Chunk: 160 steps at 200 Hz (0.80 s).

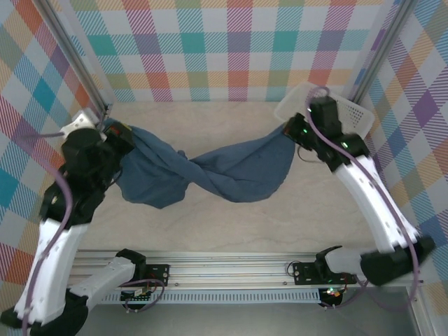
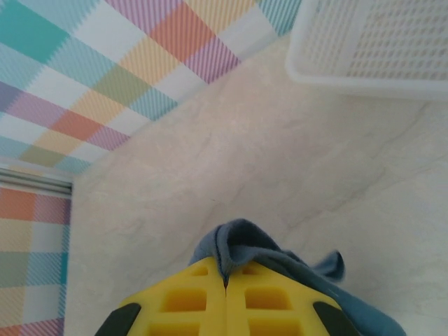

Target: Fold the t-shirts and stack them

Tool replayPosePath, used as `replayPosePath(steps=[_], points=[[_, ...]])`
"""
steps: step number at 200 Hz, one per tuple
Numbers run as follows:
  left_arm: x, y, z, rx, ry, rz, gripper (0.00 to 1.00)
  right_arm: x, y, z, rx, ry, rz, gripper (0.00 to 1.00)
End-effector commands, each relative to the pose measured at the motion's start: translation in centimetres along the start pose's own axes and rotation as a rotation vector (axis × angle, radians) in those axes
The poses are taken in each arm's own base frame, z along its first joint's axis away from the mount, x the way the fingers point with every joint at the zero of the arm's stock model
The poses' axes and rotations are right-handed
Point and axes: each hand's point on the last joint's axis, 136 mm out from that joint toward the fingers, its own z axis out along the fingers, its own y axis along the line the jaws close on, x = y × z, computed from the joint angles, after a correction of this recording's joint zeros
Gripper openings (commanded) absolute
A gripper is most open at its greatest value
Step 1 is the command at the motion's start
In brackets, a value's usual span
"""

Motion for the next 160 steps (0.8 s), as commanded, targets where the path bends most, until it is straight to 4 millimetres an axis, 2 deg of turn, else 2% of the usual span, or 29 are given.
replayPosePath(steps=[1,6,19,25,34,38,44,55,66,76,91,107,121,145,160], points=[[2.1,4.7,9.0,-0.245,0.083,-0.111,0.0,1.0,-0.5,9.2,0.052,0.13,0.039,0.0],[2.6,6.1,11.1,-0.291,0.109,-0.141,0.0,1.1,-0.5,11.5,0.057,0.158,0.047,0.04],[4.1,9.5,16.0,-0.382,0.177,-0.234,0.0,1.6,-0.5,16.6,0.058,0.252,0.054,0.22],[4.6,10.5,18.3,-0.374,0.211,-0.271,0.0,1.8,-0.4,18.2,0.058,0.288,0.043,0.3],[5.5,12.0,21.4,-0.375,0.266,-0.313,0.09,2.3,-0.6,20.0,0.088,0.323,0.018,0.38],[5.6,12.6,22.2,-0.389,0.283,-0.326,0.15,2.3,-0.6,20.5,0.099,0.327,0.007,0.4],[6.3,13.9,23.5,-0.419,0.32,-0.344,0.29,2.4,-0.7,20.7,0.107,0.33,-0.004,0.44],[6.7,14.5,24.7,-0.427,0.367,-0.343,0.52,2.5,-1.0,20.2,0.117,0.319,-0.007,0.5],[6.7,14.2,24.5,-0.424,0.378,-0.301,0.6,3.3,-1.6,19.0,0.123,0.321,-0.008,0.55],[7.0,14.0,23.4,-0.421,0.394,-0.283,0.63,4.7,-2.4,17.4,0.132,0.336,-0.005,0.55],[8.5,14.4,20.1,-0.48,0.428,-0.25,0.63,8.7,-4.5,15.0,0.164,0.4,0.002,0.55],[11.6,15.2,15.3,-0.581,0.485,-0.218,0.62,13.7,-6.9,11.9,0.208,0.481,0.007,0.56],[15.4,16.3,10.9,-0.662,0.555,-0.197,0.61,17.4,-8.7,9.7,0.24,0.538,-0.001,0.57],[21.6,18.6,4.5,-0.759,0.7,-0.218,0.62,21.2,-11.3,8.2,0.279,0.618,0.04,0.59],[23.6,20.4,1.6,-0.811,0.749,-0.259,0.64,22.3,-11.8,8.4,0.276,0.652,0.043,0.6]])
